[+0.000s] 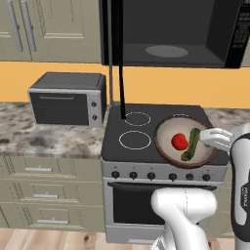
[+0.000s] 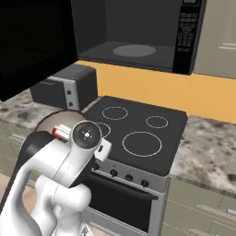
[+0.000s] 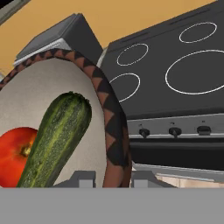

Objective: Place the bowl containing the squash and tomato in the microwave. Close the microwave door and press the start button to microwave the meal.

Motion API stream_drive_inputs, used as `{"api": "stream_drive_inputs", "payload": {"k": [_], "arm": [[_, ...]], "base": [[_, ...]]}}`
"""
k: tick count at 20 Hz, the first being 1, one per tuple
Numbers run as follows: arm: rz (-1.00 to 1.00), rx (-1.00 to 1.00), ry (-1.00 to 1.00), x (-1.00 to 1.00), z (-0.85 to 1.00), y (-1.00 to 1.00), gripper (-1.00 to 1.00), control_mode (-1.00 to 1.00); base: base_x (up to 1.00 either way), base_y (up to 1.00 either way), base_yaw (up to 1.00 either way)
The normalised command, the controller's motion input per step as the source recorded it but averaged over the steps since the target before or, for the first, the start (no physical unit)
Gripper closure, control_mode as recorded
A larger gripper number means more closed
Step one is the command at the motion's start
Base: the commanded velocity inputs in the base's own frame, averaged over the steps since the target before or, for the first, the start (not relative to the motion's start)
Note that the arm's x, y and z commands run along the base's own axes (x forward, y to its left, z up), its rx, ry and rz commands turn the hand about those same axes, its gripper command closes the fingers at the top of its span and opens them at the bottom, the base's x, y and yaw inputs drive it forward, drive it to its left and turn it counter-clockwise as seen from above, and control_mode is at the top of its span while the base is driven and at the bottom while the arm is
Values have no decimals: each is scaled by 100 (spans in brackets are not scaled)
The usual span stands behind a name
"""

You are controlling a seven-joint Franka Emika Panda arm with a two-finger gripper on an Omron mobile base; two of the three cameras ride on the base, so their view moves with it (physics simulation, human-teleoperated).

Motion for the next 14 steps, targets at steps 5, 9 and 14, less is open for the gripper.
{"api": "stream_drive_inputs", "payload": {"k": [5, 9, 14], "arm": [[0, 0, 0, 0, 0, 0, 100, 100], [0, 0, 0, 0, 0, 0, 100, 100], [0, 0, 0, 0, 0, 0, 100, 100]], "base": [[43, -15, 26], [46, -19, 25], [35, -21, 24]]}}
